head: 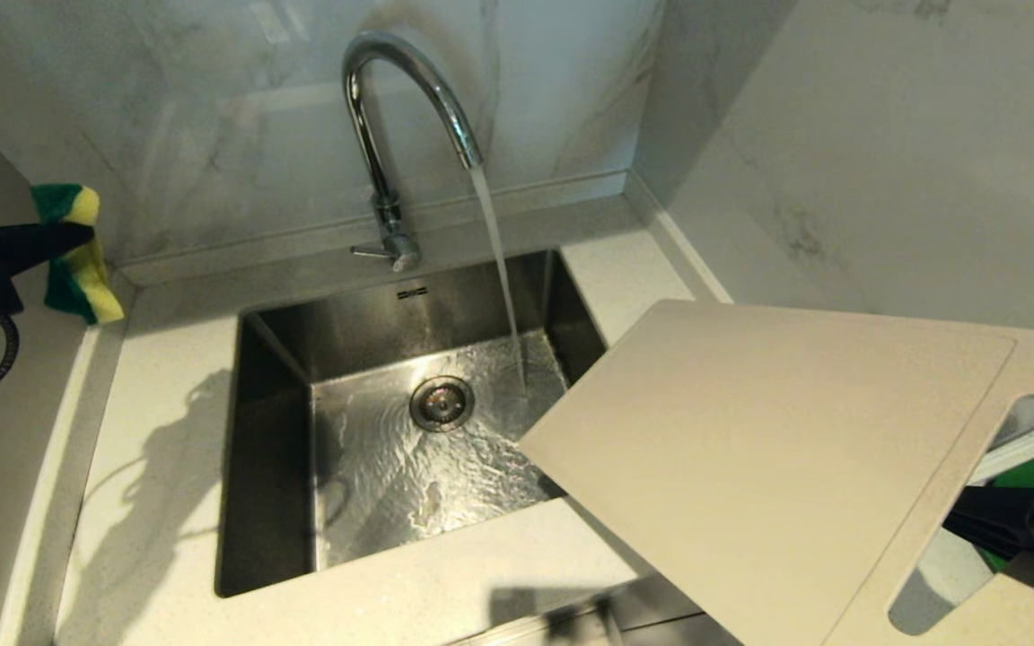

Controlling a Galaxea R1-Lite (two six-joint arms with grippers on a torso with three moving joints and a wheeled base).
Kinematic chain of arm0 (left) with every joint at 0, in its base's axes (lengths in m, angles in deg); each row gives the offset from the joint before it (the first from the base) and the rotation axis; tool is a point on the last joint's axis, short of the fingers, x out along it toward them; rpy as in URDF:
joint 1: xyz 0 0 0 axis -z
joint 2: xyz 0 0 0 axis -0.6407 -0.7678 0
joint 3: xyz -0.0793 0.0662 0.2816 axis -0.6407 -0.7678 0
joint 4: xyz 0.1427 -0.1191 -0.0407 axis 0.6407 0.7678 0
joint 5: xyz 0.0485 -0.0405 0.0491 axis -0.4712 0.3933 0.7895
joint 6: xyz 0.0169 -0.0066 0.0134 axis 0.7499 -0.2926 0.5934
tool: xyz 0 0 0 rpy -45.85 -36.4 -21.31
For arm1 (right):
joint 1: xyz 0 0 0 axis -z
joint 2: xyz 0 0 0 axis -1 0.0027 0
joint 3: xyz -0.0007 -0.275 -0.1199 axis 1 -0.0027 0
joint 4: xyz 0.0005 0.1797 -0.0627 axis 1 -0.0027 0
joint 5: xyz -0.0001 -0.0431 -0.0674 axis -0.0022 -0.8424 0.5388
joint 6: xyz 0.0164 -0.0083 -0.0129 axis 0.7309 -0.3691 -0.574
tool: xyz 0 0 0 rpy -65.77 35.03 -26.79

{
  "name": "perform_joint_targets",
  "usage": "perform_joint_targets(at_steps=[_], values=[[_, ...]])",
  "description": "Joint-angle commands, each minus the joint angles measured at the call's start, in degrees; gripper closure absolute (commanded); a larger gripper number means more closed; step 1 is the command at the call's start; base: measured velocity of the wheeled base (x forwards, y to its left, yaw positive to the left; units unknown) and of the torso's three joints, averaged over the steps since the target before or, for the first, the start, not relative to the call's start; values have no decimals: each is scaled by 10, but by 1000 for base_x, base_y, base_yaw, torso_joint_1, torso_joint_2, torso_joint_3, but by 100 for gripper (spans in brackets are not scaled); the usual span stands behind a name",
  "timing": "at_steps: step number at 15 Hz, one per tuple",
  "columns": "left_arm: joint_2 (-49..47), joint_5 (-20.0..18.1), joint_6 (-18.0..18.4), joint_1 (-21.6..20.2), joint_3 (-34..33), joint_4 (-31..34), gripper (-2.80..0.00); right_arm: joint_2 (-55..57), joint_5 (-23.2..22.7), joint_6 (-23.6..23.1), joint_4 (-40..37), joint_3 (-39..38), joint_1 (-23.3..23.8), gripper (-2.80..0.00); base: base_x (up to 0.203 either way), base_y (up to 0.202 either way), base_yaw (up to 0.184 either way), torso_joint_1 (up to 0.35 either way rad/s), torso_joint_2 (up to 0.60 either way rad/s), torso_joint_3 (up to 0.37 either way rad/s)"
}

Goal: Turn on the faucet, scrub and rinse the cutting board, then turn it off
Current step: Scrub the cutting board underwater

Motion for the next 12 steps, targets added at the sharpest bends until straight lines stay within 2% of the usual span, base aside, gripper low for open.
perform_joint_targets(at_steps=[1,6,10,12], values=[[3,-1,0,7,-1,-1,0,11,-11,-23,-1,10,0,0,0,0,0,0,0,0],[6,-1,0,12,-5,-1,0,42,-41,-70,-3,36,0,0,0,0,0,0,0,0],[4,-1,0,14,-5,-1,0,67,-50,-88,-58,93,0,0,0,0,0,0,0,0],[3,-1,0,14,-4,-1,0,90,-78,-97,-63,104,0,0,0,0,0,0,0,0]])
